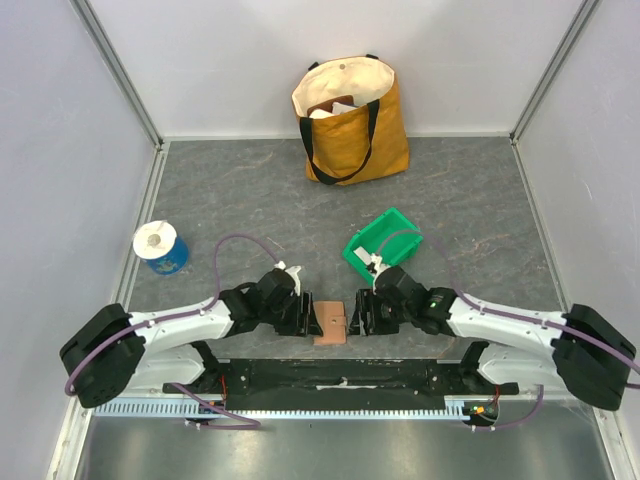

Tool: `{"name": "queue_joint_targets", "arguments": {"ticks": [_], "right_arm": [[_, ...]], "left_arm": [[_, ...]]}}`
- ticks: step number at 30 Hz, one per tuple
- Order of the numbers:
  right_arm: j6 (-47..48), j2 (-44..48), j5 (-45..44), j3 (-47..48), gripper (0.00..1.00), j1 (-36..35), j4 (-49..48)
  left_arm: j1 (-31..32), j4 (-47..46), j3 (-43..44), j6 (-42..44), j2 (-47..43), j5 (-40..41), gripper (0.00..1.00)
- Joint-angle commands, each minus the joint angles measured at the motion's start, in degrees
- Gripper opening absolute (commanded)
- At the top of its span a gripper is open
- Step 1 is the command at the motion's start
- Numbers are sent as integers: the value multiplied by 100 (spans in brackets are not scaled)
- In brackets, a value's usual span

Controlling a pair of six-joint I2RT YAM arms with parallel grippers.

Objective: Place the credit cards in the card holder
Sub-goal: Move the card holder to the center of the board, then open the card holder at the center of the board.

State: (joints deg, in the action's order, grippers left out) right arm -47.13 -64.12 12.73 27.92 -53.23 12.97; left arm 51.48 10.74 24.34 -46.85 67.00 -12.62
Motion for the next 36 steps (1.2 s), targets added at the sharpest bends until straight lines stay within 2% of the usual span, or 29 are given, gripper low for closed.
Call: {"name": "queue_joint_targets", "arguments": {"ticks": [1, 4, 10, 12, 17, 20, 22, 28, 30, 32, 36], "right_arm": [[-673, -460, -868, -15, 66, -363, -812], [-919, -908, -1079, -33, 65, -600, -1173], [-1228, -1515, -1466, 91, 63, -873, -1262], [-1289, -1638, -1475, 64, 57, -882, -1473], [-1307, -1534, -1581, 3, 25, -891, -1666], [-1298, -1376, -1607, -32, 1, -891, -1737], [-1246, -1227, -1625, -59, 0, -891, -1772], [-1272, -524, -1765, -226, 0, -891, -1877], [-1333, -252, -1818, -340, 0, -891, -1904], [-1360, -32, -1844, -419, 0, -891, -1938], [-1439, 276, -1827, -507, 0, -891, -1983]], "left_arm": [[20, -845, -438, -755, 163, 85, 58], [28, -1039, -473, -861, 287, 49, 55], [11, -1364, -632, -948, 366, 93, 52], [28, -1417, -658, -966, 340, 93, 52], [20, -1391, -658, -940, 200, 128, 52], [20, -1303, -641, -922, 68, 198, 55], [20, -1145, -597, -914, -81, 304, 58], [-15, -609, -544, -931, -837, 804, 79], [-42, -547, -518, -896, -1048, 884, 83], [-129, -634, -561, -905, -1267, 867, 85], [-419, -1537, -903, -1045, -1567, 437, 86]]}}
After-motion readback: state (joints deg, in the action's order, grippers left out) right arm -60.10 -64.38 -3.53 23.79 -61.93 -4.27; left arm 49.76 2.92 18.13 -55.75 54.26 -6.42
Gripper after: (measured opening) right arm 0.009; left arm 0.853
